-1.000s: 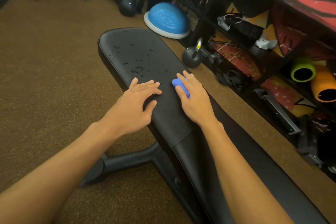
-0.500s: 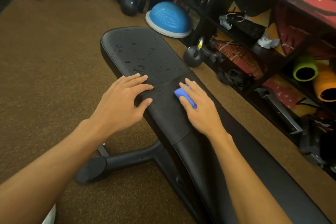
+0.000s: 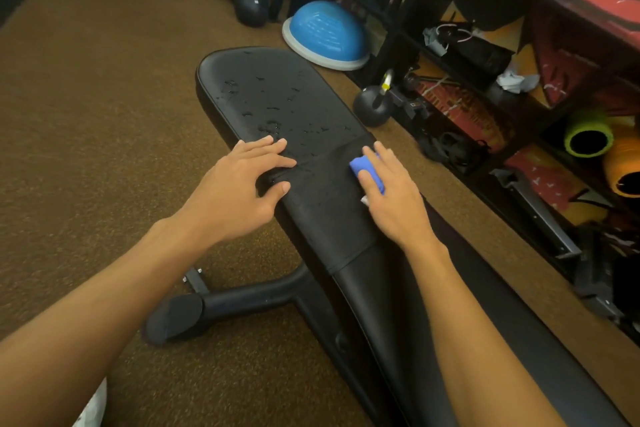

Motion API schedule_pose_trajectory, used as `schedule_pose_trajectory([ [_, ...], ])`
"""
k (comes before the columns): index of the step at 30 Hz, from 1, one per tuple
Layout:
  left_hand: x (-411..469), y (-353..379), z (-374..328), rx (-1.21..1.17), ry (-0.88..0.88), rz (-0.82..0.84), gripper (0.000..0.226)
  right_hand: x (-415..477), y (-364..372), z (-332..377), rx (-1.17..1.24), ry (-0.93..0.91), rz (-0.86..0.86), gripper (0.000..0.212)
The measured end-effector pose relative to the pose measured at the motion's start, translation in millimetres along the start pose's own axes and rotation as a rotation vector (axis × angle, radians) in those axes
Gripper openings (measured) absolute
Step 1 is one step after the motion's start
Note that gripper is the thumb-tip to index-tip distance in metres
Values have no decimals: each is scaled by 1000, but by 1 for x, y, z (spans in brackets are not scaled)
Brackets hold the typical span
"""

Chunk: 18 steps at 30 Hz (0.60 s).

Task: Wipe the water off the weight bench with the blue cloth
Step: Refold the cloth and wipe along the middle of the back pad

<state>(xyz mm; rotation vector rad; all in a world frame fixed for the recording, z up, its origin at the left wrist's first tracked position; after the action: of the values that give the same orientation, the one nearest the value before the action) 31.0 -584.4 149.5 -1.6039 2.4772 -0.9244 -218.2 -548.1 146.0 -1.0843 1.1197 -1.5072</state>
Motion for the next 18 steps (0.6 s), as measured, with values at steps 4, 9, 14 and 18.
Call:
schedule_pose_trajectory([
  [4, 1, 1, 0, -7, -9, -9, 43, 19, 5, 30, -22, 44, -26, 56],
  [9, 1, 1, 2, -21, -1, 4, 43, -17, 7, 41, -12, -139, 13, 55],
  [14, -1, 1, 3, -29, 14, 23, 45, 16, 6, 20, -30, 115, -34, 56],
  [18, -1, -1, 2, -28, 10, 3, 44, -3, 8, 67, -17, -112, -24, 55],
])
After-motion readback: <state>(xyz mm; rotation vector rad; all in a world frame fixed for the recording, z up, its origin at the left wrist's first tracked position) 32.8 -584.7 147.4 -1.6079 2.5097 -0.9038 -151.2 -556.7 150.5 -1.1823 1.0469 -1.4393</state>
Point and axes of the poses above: each hand's wrist, its own x-axis towards the middle knuckle, its own y-axis out of the palm, z = x × y, the point moved 9 cm from there along x, towards the middle knuckle, and after that the axes turned 15 degrees about -x, right-handed, at the moved point
